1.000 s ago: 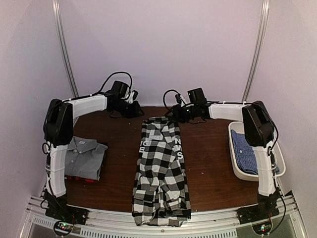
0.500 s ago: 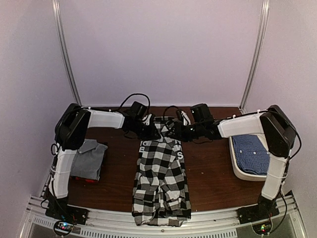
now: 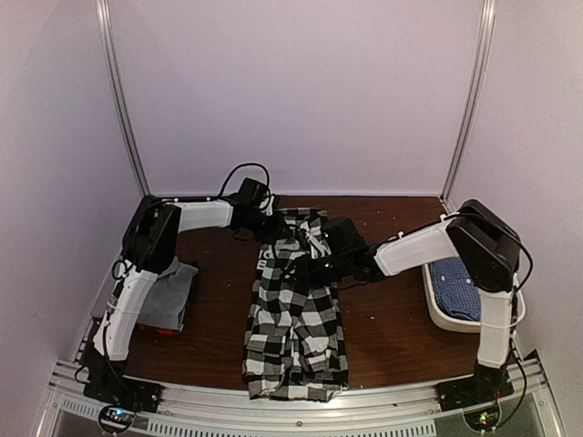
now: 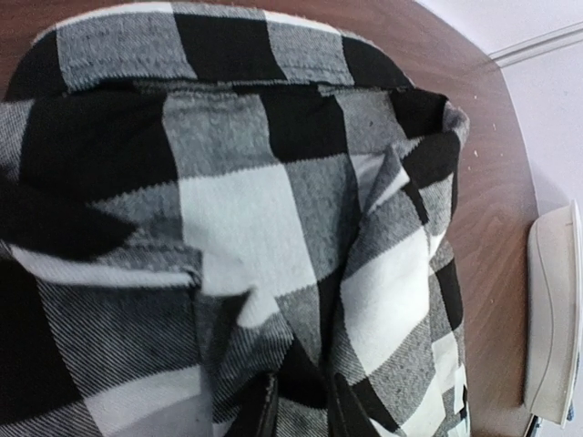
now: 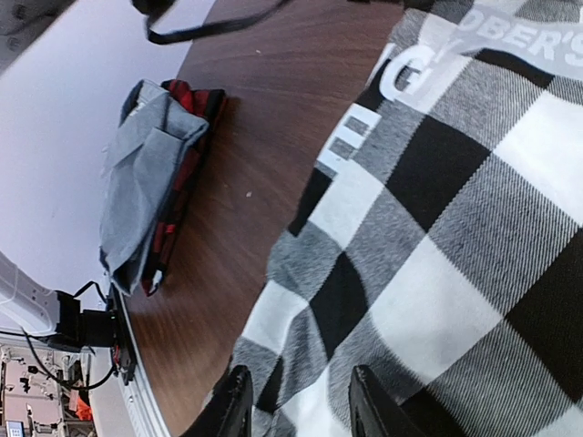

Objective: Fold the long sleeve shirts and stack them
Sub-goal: Smooth out the rectangle-folded shirt at the center of the board.

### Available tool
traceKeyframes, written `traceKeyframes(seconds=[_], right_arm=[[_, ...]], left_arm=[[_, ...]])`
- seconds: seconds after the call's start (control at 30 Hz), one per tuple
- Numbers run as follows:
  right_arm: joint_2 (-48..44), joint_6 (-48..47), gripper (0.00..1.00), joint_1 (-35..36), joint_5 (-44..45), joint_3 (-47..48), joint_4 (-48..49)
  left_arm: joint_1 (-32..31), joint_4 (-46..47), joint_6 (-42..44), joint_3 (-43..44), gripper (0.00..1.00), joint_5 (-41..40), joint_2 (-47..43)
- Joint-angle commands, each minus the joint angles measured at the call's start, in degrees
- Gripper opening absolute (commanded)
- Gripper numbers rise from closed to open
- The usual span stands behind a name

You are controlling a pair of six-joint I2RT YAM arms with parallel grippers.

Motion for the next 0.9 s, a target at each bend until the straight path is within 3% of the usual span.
traceKeyframes(seconds=[0.0,0.2,0.37,0.63,0.87], right_arm=[[7.3,-1.0,0.37,-1.4,2.0,5.4,-1.1],[17.6,-0.6,0.36,-3.7,1.3,16.0,-4.2],[22.2,-0.6,0.37,-5.3,1.3,22.3,-5.9],[27.5,-3.4,0.39,-8.0,0.3,32.9,-11.7],[20.0,-6.9,0.42,-8.2,0.1,33.5,-15.8]], left_arm=[[2.1,-2.1,1.2,7.3,0.21,-1.1,3.9],[3.9,-5.8,2.8,21.4,0.26,3.6,7.3],[5.0,-5.9,2.8,22.2,0.27,5.2,3.1],[5.7,-5.9,3.6,11.2,0.27,4.6,-7.1],[4.7,2.8,1.6,-14.7,0.25,7.2,-21.8]])
